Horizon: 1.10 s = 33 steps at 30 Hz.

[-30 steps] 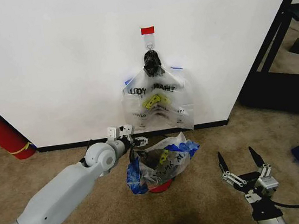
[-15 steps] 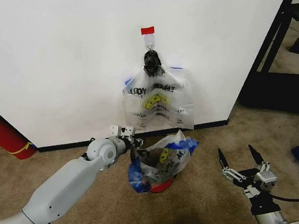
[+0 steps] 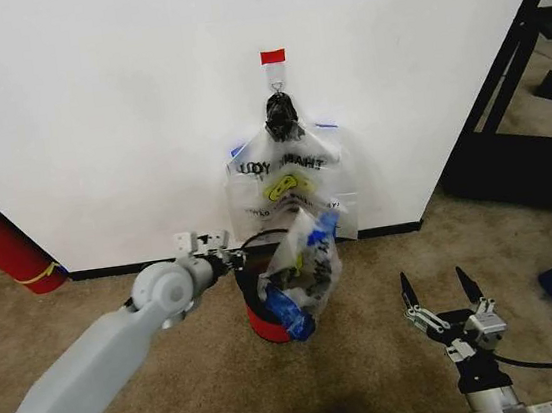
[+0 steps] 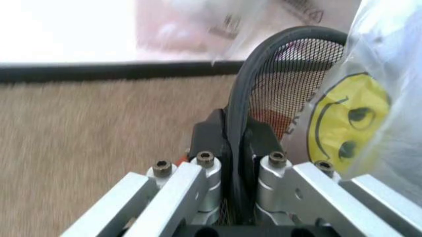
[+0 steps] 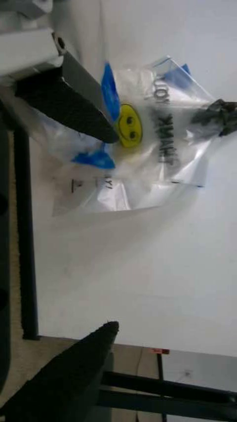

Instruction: Pick up the garbage bag from the wall and place it over the trash bin.

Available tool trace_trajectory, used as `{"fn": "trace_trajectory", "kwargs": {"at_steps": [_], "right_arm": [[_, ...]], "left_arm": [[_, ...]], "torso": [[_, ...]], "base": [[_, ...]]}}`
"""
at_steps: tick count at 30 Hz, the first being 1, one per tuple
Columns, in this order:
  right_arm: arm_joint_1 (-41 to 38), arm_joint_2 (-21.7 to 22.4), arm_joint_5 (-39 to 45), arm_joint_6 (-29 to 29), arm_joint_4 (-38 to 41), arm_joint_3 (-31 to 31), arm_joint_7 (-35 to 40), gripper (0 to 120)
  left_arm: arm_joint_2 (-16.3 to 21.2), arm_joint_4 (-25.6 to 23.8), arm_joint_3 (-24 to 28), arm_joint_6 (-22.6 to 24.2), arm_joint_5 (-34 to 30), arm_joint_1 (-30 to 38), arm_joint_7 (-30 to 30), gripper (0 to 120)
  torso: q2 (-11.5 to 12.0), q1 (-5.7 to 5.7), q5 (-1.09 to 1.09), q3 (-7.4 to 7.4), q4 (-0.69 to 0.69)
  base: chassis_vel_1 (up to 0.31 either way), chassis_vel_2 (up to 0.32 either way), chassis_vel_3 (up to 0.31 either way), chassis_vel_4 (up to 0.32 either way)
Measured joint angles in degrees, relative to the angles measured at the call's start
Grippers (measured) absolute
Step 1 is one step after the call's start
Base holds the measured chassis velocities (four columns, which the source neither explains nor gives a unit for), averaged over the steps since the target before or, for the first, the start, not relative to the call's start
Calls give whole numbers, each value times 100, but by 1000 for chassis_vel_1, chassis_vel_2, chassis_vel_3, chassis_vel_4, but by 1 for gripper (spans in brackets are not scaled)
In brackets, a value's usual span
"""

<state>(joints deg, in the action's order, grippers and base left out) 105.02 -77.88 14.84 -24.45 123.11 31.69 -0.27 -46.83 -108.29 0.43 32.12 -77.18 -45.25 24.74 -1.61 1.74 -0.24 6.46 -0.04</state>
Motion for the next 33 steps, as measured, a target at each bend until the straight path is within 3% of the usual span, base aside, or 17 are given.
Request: {"fn": "trace_trajectory", "kwargs": {"at_steps": [4, 7, 12, 25, 33], "right_arm": [[-80, 56, -28, 145, -32, -104, 98, 100], [-114, 84, -37, 209, -41, -144, 119, 100], [-201, 140, -189, 370, -72, -320, 218, 100], [-227, 212, -380, 546, -10, -508, 335, 100], [-145, 211, -414, 522, -10, -532, 343, 100]], "left_arm": [[-44, -473, -629, -302, 37, -922, 455, 1], [-134, -552, -743, -486, 99, -1204, 655, 1], [-652, -690, -1000, -990, 357, -1850, 1121, 1], [-1597, -815, -893, -1516, 1092, -2305, 1367, 1], [-1738, -771, -763, -1663, 1598, -2495, 1159, 1]], "torso": [[0, 0, 1, 0, 0], [0, 0, 2, 0, 1], [0, 0, 1, 0, 0], [0, 0, 2, 0, -1], [0, 0, 2, 0, -1]], "base": [[0, 0, 0, 0], [0, 0, 0, 0], [0, 0, 0, 0], [0, 0, 0, 0], [0, 0, 0, 0]]}}
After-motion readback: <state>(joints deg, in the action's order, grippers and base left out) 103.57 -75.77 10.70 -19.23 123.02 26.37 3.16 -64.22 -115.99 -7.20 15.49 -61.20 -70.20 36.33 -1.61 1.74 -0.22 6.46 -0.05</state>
